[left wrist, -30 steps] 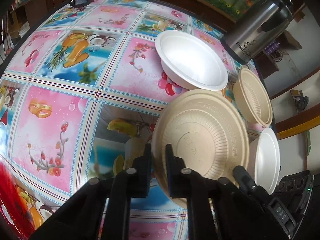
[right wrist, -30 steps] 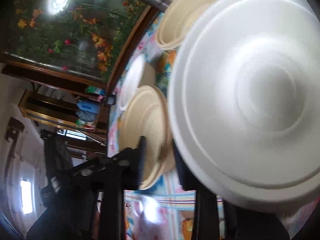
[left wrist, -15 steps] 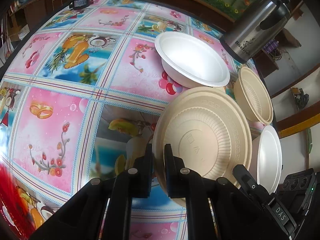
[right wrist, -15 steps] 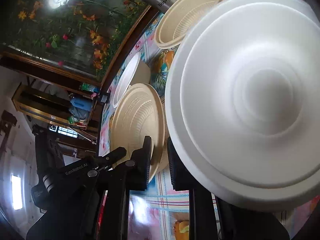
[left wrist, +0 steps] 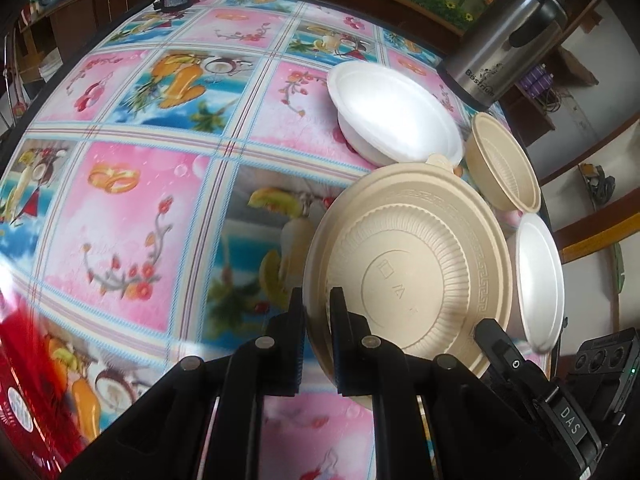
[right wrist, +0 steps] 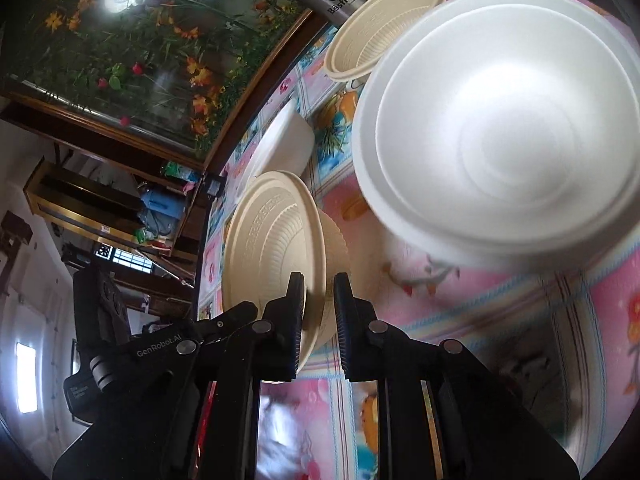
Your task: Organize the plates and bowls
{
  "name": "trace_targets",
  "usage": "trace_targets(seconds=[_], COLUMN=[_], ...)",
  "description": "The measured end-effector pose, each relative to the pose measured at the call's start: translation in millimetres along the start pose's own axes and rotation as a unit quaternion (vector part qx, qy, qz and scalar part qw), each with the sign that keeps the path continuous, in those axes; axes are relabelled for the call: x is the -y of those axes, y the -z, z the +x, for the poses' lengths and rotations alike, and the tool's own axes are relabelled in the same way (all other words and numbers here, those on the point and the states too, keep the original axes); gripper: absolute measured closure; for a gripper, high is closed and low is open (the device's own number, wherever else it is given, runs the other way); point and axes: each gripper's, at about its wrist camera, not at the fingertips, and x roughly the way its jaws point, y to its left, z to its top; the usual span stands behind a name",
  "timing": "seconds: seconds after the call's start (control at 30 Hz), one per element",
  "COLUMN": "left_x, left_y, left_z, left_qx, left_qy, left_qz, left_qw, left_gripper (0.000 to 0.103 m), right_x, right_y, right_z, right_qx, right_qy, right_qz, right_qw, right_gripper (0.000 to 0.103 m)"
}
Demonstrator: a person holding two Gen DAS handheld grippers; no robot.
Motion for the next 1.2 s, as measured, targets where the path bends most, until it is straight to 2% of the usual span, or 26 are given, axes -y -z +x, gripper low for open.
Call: trace_targets(seconds=[0.3,0.6,0.77,0.93,1.2], left_x=[-15.5,-51.2,-83.1,-121.7,-183.6], left_y=[36.5,56.3,68.9,85.0,113.7], left_z=[-32.8,-96.9,-135.4,-167.1,-190.6], left_qx=[0.009,0.072,0.105,0.129,0.122], left_qy=[0.012,-0.005,-0.032,-0.074,-0.136], left_qz=[-0.002,-0.017,-0.021,-0.028,-0.044], left_qw=[0.9999,0.9972,0.9938,0.9885,0.9821], left_gripper=[0.092,0.092,0.091,0.091,0.089], right_x=[-10.1,-63.4,-102.3,-143.5,-191.2], right_y=[23.7,53.0,76.3,114.7,181.4], right_z=[-21.2,-24.8,-16.6,5.0,46.6], right_qx=[-0.006,-0.020,-0.037,-0.075,-0.143], right_qy=[-0.003,-0.032,-0.050,-0.063,-0.073], right_qz=[-0.015,-0.065,-0.097,-0.136,-0.190], right_qw=[1.000,0.997,0.993,0.986,0.969], right_gripper=[0.089,0.089,0.089,0.089,0.089])
